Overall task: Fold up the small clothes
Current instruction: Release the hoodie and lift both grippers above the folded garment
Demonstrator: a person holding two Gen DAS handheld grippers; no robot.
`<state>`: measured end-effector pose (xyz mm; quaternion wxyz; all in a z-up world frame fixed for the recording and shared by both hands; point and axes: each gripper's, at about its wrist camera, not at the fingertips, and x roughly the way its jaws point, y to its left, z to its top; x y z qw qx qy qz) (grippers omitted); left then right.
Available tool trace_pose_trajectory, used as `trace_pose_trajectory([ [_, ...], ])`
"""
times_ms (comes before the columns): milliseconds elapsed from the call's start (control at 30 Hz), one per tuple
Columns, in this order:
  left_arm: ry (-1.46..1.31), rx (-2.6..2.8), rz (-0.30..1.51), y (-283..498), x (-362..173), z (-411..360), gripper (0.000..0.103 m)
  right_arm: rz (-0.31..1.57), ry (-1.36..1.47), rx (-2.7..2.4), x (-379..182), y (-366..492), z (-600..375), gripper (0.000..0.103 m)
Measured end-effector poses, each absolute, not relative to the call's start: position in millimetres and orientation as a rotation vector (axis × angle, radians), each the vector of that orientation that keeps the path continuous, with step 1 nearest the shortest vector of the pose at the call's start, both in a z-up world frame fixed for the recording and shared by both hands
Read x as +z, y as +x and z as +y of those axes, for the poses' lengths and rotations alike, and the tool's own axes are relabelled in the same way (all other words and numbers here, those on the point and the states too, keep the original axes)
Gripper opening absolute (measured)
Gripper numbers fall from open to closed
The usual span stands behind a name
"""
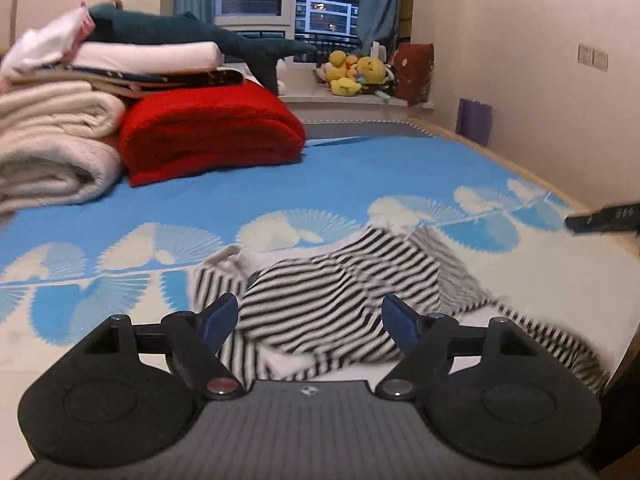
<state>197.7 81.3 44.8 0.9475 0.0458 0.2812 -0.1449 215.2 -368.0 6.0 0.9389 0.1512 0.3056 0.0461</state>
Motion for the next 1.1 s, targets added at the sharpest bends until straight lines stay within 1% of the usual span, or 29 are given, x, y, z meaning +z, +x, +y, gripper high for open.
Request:
trace_pose_trajectory([
  [67, 0.12, -0.274, 0.563, 177.3, 42.3, 83.1, 0.085, 0.602, 0.297, 0.08, 5.6, 189.4, -366.6, 0.039],
  [133, 0.083, -0.259, 0.57, 163.4, 36.6, 90.3, 0.085, 0.563, 0.29, 0.063, 7.6, 162.7, -368.1, 0.051],
  [200, 0.046, -0.232, 0.596, 152.3, 30.3, 98.2, 0.085, 0.526, 0.263, 0.065, 7.7, 143.1, -368.6, 0.056],
  [333, 0.057, -0.217, 0.632, 130.5, 21.1, 104.5, 0.085, 0.525, 0.179, 0.044, -0.2, 120.2, -369.5, 0.056],
  [400, 0.071, -0.211, 0.654, 119.7, 18.2, 103.4, 0.085, 0.559, 0.16, 0.037, -14.1, 111.5, -373.2, 0.056],
  [467, 0.097, -0.199, 0.67, 110.0, 19.8, 98.7, 0.083, 0.587, 0.19, 0.026, -25.8, 106.0, -379.8, 0.056],
  [567, 0.108, -0.225, 0.64, 93.0, 28.1, 94.9, 0.083, 0.629, 0.236, 0.002, -38.4, 103.7, -386.1, 0.056],
  [600, 0.096, -0.234, 0.638, 88.6, 28.3, 96.1, 0.082, 0.625, 0.237, 0.005, -39.5, 102.8, -387.1, 0.056],
  [633, 0.081, -0.24, 0.646, 85.3, 25.9, 98.5, 0.079, 0.621, 0.228, 0.008, -40.4, 101.6, -387.1, 0.056],
  [700, 0.069, -0.242, 0.682, 83.9, 16.2, 103.9, 0.061, 0.637, 0.198, 0.002, -44.4, 100.3, -388.4, 0.056],
  [733, 0.067, -0.241, 0.693, 84.6, 11.3, 106.6, 0.056, 0.648, 0.199, -0.004, -45.9, 100.2, -389.7, 0.056],
  [800, 0.039, -0.239, 0.7, 85.5, -4.1, 115.6, 0.034, 0.661, 0.219, -0.011, -49.0, 100.0, -394.4, 0.055],
  [833, 0.024, -0.234, 0.732, 89.8, -12.3, 119.7, 0.031, 0.668, 0.227, -0.013, -50.8, 101.2, -396.6, 0.051],
  [867, 0.027, -0.197, 0.794, 98.0, -17.9, 120.8, 0.016, 0.674, 0.234, -0.015, -53.1, 102.4, -397.8, 0.044],
  [900, 0.007, -0.181, 0.796, 101.6, -19.3, 124.5, 0.015, 0.682, 0.236, -0.01, -55.5, 103.6, -398.9, 0.029],
  [933, -0.031, -0.187, 0.79, 103.4, -19.7, 130.1, 0.015, 0.696, 0.23, -0.006, -58.4, 105.4, -398.8, 0.02],
  [1033, -0.175, -0.147, 0.844, 113.2, -26.3, 154.2, 0.015, 0.755, 0.196, -0.017, -68.7, 109.9, -397.9, 0.019],
  [1100, -0.25, -0.093, 0.931, 121.5, -37.8, 170.7, 0.017, 0.797, 0.205, -0.016, -76.0, 112.9, -401.5, 0.02],
])
